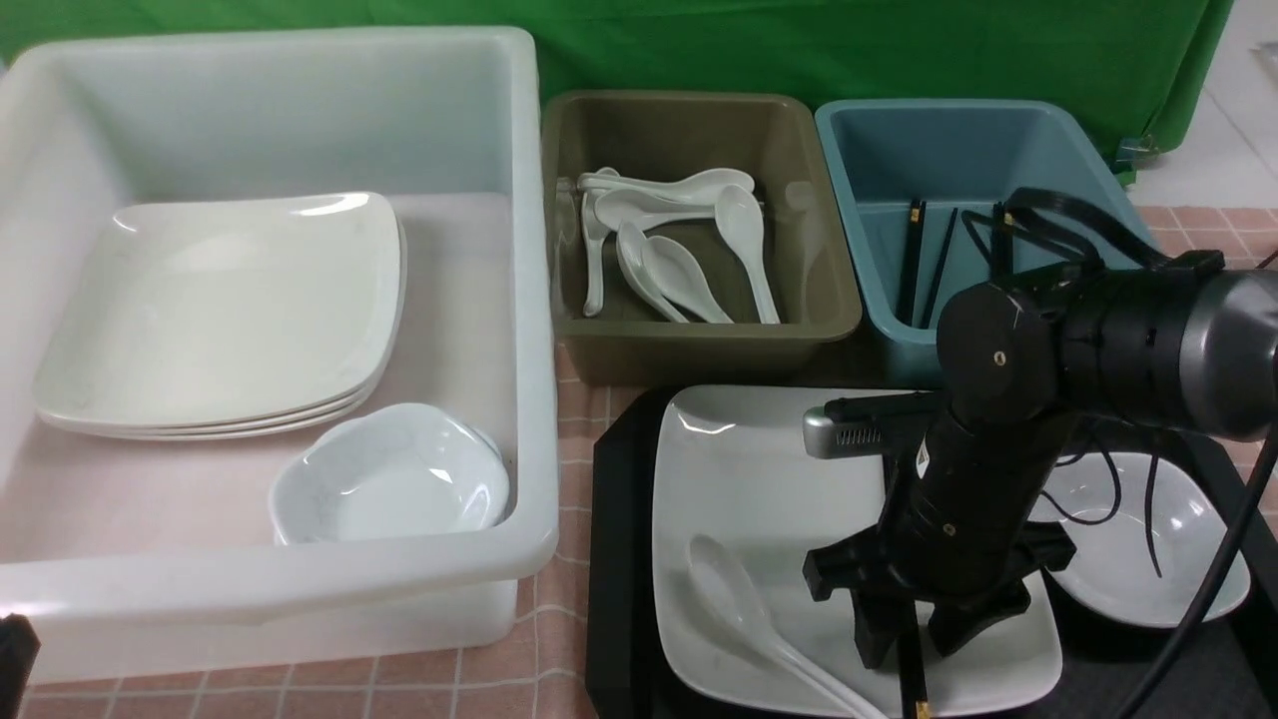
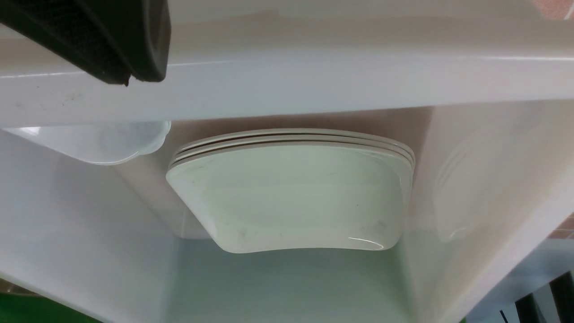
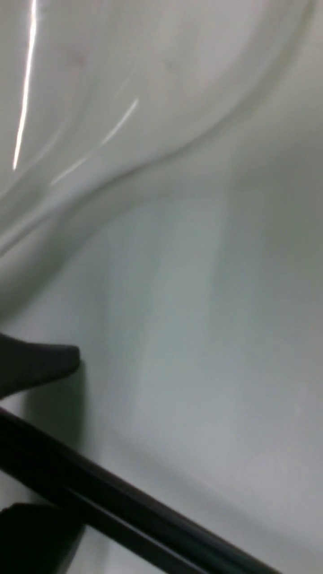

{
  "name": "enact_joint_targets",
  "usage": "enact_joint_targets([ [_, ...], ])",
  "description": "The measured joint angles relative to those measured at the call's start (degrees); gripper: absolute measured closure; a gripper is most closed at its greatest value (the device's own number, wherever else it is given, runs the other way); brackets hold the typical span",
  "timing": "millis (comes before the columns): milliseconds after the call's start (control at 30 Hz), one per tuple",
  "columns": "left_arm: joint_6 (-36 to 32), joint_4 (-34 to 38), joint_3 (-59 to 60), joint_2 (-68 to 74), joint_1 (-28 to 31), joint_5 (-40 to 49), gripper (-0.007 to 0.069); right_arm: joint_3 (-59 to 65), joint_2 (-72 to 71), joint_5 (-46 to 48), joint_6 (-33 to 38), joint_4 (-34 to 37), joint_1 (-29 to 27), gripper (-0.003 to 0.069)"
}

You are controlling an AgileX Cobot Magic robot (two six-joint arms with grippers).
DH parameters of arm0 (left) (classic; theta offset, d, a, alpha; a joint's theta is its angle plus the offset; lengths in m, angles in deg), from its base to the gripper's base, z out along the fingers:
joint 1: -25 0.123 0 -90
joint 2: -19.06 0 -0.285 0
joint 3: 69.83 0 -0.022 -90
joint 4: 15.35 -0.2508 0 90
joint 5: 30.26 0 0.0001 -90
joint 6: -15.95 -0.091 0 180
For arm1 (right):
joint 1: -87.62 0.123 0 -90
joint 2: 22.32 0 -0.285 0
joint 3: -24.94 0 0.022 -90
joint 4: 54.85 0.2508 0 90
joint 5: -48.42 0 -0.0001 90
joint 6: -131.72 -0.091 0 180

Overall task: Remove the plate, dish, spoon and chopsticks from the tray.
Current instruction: Use the right arm to grab a pair of chopsticks from the plate, then use the right arm to put the chopsticks into the small storage box on the right

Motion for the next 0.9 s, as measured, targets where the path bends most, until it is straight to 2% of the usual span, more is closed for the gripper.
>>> enact_joint_targets([
  [67, 0.0, 0.0, 0.0, 0.0, 0.0, 0.0, 0.0604, 0.0, 0.0, -0.1, 0.0, -0.1, 0.0, 0.0207],
  [100, 0.0, 0.0, 0.0, 0.0, 0.0, 0.0, 0.0604, 0.0, 0.0, 0.0, -0.1, -0.3, 0.0, 0.024],
  [233, 0.0, 0.0, 0.0, 0.0, 0.0, 0.0, 0.0604, -0.1, 0.0, 1.7, 0.9, -0.6, 0.0, 0.0496],
  [400, 0.0, 0.0, 0.0, 0.0, 0.0, 0.0, 0.0604, -2.2, -2.0, 10.1, 4.6, -0.5, 0.0, 0.0489],
  [600, 0.0, 0.0, 0.0, 0.0, 0.0, 0.0, 0.0604, -3.3, -12.8, 18.1, 7.1, -1.3, 0.0, 0.0489],
  [767, 0.0, 0.0, 0.0, 0.0, 0.0, 0.0, 0.0604, -4.5, -20.1, 12.1, 6.5, -7.2, -1.1, 0.0489],
  [900, 0.0, 0.0, 0.0, 0.0, 0.0, 0.0, 0.0604, -10.3, -20.7, -3.0, 5.2, -9.8, -8.5, 0.0489],
])
